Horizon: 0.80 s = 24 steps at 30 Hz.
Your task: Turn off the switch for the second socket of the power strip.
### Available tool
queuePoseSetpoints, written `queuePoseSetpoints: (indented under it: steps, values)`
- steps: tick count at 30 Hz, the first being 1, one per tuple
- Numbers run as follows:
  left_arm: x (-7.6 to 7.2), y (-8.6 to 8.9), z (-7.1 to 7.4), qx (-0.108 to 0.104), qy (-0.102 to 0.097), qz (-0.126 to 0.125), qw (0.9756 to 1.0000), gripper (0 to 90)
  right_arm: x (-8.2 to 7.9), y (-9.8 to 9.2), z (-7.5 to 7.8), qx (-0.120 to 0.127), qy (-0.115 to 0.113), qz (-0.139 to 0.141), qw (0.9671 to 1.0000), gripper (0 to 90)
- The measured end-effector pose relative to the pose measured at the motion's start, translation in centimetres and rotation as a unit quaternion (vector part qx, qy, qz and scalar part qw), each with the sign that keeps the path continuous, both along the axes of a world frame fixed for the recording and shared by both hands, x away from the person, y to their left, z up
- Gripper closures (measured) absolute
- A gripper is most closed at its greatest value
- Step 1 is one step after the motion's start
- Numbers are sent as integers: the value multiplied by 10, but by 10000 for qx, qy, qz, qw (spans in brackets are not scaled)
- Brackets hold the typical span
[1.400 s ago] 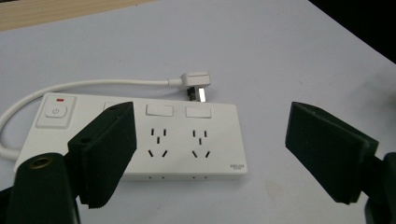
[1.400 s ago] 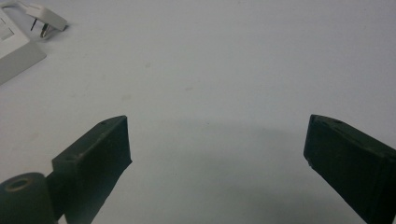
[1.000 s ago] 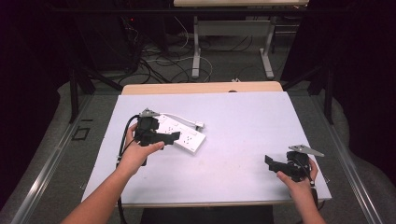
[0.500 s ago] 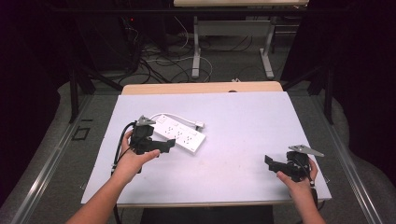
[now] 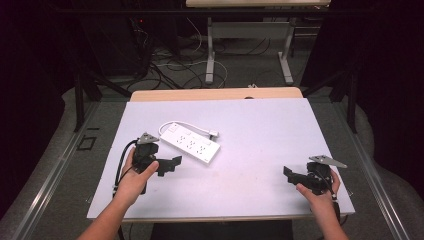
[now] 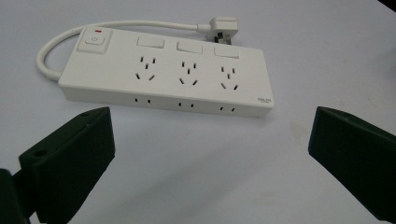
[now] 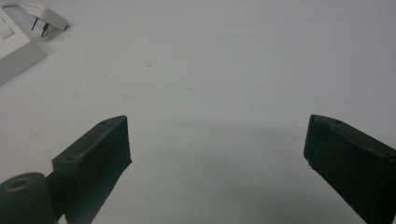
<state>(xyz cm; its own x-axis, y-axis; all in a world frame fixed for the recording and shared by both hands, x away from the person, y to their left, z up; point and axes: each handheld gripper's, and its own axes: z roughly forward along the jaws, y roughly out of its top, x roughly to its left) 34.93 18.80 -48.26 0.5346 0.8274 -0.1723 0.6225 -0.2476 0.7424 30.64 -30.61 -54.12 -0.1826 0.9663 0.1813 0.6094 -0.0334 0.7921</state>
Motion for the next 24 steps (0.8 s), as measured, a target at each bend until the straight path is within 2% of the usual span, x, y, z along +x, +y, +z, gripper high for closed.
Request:
queuePoseSetpoints:
  steps: [3,8,10,24]
  values:
    - [-2,5,-3,30,-9,63,10000,6,0,0,0,-5,-72,15,10000,67]
    - [-7,13,-12,93,37,170,9998,6,0,0,0,-1,-69,-4,10000,67]
    - [-8,17,-15,110,-2,228,9997,6,0,0,0,2,-73,-6,10000,67]
    - [-17,49,-34,-143,33,716,9973,6,0,0,0,4,-78,-14,10000,67]
